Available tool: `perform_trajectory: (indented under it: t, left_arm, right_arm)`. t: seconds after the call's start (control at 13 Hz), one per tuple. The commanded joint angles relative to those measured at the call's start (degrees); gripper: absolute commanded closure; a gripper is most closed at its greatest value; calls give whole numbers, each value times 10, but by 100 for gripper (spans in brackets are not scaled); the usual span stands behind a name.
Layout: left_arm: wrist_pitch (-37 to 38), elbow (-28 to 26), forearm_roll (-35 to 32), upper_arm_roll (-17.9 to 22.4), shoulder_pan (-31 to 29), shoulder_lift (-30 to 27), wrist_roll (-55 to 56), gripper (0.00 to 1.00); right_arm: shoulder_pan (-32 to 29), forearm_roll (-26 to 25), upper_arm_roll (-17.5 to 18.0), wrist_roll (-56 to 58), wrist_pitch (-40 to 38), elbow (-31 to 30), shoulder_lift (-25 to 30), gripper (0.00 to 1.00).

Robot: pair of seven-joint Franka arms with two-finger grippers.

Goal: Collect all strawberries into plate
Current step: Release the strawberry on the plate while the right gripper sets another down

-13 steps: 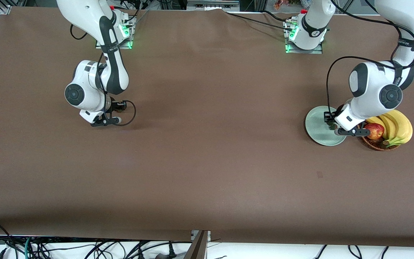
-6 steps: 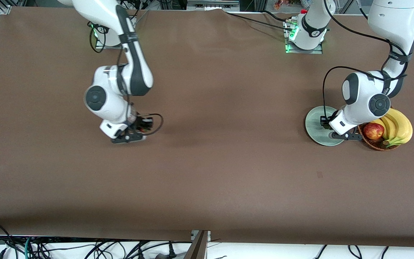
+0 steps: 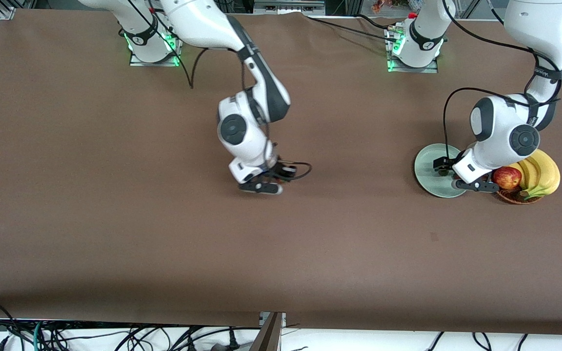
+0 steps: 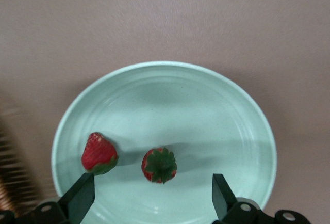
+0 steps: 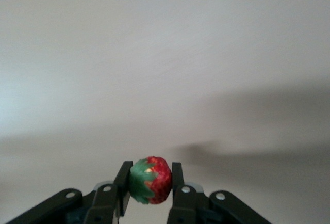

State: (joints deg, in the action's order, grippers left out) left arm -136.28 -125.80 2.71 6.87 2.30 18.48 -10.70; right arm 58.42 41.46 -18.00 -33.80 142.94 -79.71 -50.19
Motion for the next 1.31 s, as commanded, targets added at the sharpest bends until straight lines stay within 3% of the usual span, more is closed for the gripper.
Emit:
perform_trajectory:
  t: [0.0, 0.15, 0.23, 0.31, 0.39, 0.54, 0.69, 0.85, 1.23]
  left_arm:
    - [52, 13, 28, 9, 3, -45, -20, 0]
    - [54, 14, 29, 8, 4, -57, -13, 0]
    - [54, 14, 29, 6, 6, -62, 0, 0]
    - [54, 14, 29, 2, 9, -63, 14, 0]
    - [54, 14, 29, -9, 9, -64, 28, 0]
    - [53, 13, 29, -19, 10, -71, 45, 0]
    - [47, 13, 29, -50, 11, -67, 90, 0]
    - [37, 12, 27, -87, 11, -63, 145, 0]
    - [29, 11, 20, -149, 17, -56, 249, 0]
  right_arm:
    - [18, 6, 52, -104, 120, 55, -53, 66]
    - [49, 6, 52, -169, 187, 72, -75, 48]
    - [57, 6, 52, -200, 201, 76, -77, 31]
    - [58, 6, 52, -227, 203, 82, -75, 7]
    - [56, 6, 50, -240, 196, 90, -71, 0]
    - [49, -2, 27, -239, 134, 97, -58, 0]
    - [49, -41, -46, -226, -31, 98, -26, 0]
    - [51, -49, -83, -181, -127, 97, 9, 0]
    - [53, -49, -262, 1, -423, 69, 82, 0]
